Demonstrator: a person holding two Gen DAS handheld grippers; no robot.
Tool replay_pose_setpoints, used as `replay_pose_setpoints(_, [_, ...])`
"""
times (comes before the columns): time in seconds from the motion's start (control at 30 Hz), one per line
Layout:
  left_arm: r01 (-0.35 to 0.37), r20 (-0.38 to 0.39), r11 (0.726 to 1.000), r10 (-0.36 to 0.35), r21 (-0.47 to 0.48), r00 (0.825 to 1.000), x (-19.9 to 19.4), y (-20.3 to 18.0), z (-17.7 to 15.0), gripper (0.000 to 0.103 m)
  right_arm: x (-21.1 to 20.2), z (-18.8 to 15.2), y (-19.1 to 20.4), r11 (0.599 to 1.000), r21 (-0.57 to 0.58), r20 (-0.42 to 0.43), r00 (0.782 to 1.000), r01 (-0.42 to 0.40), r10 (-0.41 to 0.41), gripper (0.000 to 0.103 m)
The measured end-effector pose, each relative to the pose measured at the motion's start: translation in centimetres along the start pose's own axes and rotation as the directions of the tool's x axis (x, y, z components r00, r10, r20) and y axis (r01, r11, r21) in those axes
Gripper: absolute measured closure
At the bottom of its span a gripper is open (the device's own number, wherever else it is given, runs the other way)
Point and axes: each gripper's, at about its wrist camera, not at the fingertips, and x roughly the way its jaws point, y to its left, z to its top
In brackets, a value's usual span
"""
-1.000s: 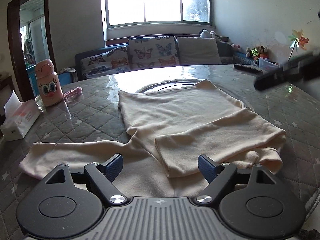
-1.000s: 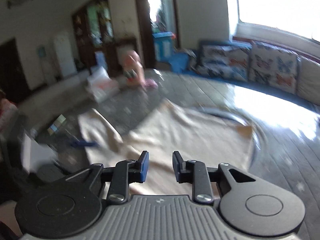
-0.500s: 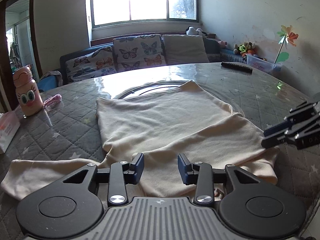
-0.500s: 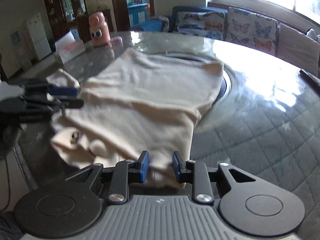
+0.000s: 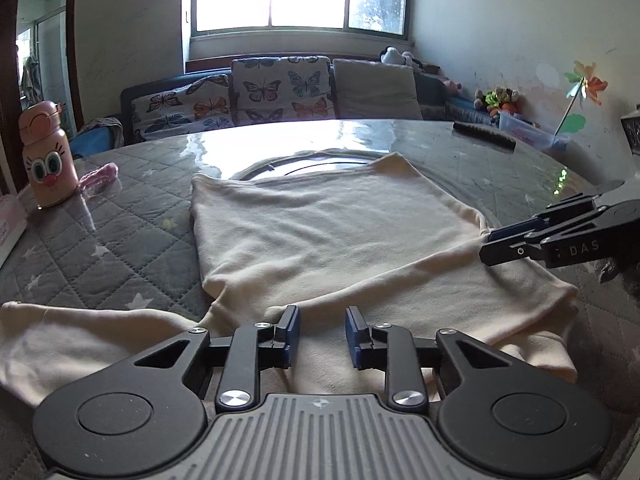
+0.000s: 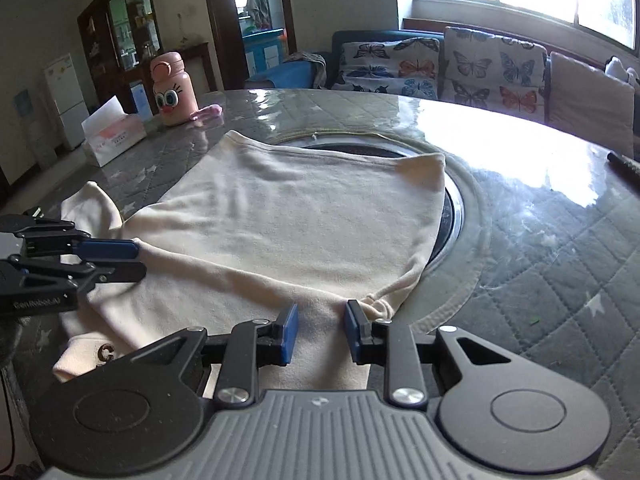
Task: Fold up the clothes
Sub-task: 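Release the folded sleeve with the right gripper and withdraw, then grasp the other sleeve with the left gripper and fold it across the body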
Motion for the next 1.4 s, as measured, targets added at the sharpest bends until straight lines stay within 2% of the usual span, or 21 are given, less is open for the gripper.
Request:
replay_pose_setpoints(0.17, [-0.070,0.006,0.995,0.071,-0.073,0.997,-1.7,2.7,-0.6,0.074,0.2,0.1,1.7,0.998,-0.055,-0.002,1.000,-0.012,0.012,0.076])
replay_pose_setpoints(0.3, [-0.159,0.017,0.978,0.163,-0.132,0.987,-3.6,5.6,-1.0,0.074,1.0,0.4,4.0,0.992,-0.115,-0.008,0.999,-0.041,0.040,0.076])
replay_pose_setpoints(0.43, [-0.271,0.002,0.940,0.277,-0.208,0.961,-5.2,8.9,-1.6,0.074,2.1,0.8,6.2,0.983,-0.168,-0.018,0.997,-0.075,0.073,0.076])
replay_pose_setpoints(0.53, [-0.354,-0.019,0.900,0.361,-0.255,0.932,-6.1,11.2,-2.2,0.068,3.1,1.2,8.3,0.971,-0.223,-0.015,0.996,-0.085,0.084,0.076])
replay_pose_setpoints(0.7, [-0.430,-0.054,0.847,0.437,-0.312,0.898,-6.7,13.7,-2.9,0.060,4.5,2.0,11.2,0.954,-0.267,-0.017,0.991,-0.133,0.133,0.076])
replay_pose_setpoints(0.8, [-0.452,-0.067,0.826,0.457,-0.337,0.887,-6.8,14.5,-3.1,0.058,4.7,2.0,13.0,0.936,-0.321,-0.018,0.989,-0.147,0.150,0.071])
replay_pose_setpoints(0.97, [-0.471,-0.082,0.800,0.476,-0.373,0.875,-6.7,15.4,-3.2,0.053,2.9,1.5,13.9,0.914,-0.362,-0.020,0.981,-0.186,0.192,0.071])
replay_pose_setpoints(1.13, [-0.492,-0.107,0.774,0.493,-0.399,0.863,-5.9,16.3,-3.2,0.053,3.0,0.0,15.1,0.883,-0.417,-0.053,0.976,-0.214,0.211,0.071])
replay_pose_setpoints(1.2, [-0.494,-0.117,0.766,0.493,-0.411,0.862,-5.6,16.8,-3.3,0.053,2.9,-0.1,15.4,0.878,-0.432,-0.036,0.977,-0.206,0.211,0.071])
replay_pose_setpoints(1.33, [-0.486,-0.130,0.756,0.481,-0.438,0.867,-5.1,17.6,-3.3,0.059,2.3,0.4,14.8,0.890,-0.399,-0.028,0.974,-0.219,0.226,0.071])
replay_pose_setpoints(1.4, [-0.485,-0.126,0.756,0.483,-0.441,0.867,-5.0,17.9,-3.3,0.075,1.7,0.5,14.2,0.899,-0.383,-0.015,0.975,-0.212,0.223,0.071])
